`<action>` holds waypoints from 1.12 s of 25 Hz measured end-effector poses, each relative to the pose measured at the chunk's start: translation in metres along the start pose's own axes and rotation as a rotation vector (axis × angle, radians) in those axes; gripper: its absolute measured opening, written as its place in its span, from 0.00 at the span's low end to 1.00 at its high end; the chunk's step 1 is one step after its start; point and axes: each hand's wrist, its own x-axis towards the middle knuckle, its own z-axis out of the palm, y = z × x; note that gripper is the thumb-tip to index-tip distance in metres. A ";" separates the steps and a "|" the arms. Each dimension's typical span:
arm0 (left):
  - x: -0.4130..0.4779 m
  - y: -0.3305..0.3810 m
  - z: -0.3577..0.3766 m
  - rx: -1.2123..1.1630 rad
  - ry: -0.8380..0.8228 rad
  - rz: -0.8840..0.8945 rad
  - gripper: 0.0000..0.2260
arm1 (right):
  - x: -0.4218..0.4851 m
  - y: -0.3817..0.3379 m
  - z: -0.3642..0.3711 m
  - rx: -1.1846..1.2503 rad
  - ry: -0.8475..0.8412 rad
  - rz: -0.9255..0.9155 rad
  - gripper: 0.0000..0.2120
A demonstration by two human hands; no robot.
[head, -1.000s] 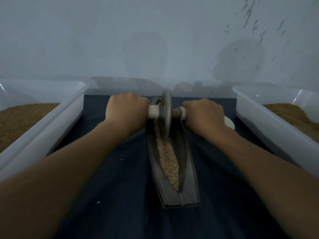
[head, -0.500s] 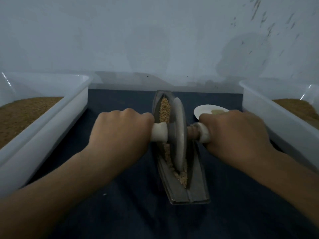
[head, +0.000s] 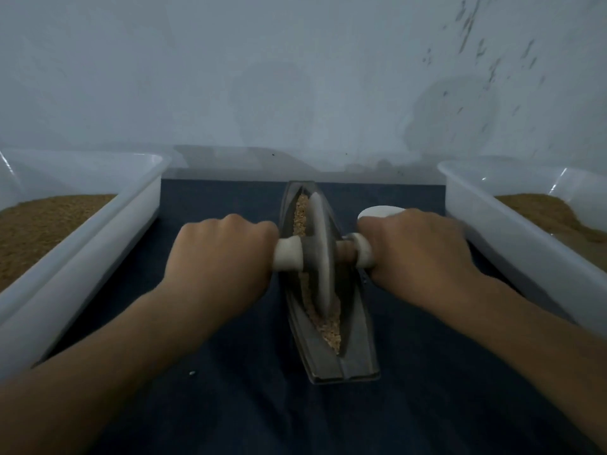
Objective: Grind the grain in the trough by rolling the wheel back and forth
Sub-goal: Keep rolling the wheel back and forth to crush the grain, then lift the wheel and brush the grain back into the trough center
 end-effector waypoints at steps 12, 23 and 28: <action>-0.006 0.004 0.036 -0.481 -0.148 -0.469 0.08 | 0.031 0.012 -0.012 0.174 0.202 0.021 0.44; -0.014 -0.004 0.038 -0.708 -0.054 -0.580 0.05 | -0.051 0.065 0.042 0.188 -0.414 0.458 0.30; -0.012 -0.020 0.044 -0.956 -0.003 -0.735 0.04 | -0.045 0.059 0.034 0.297 -0.270 0.434 0.16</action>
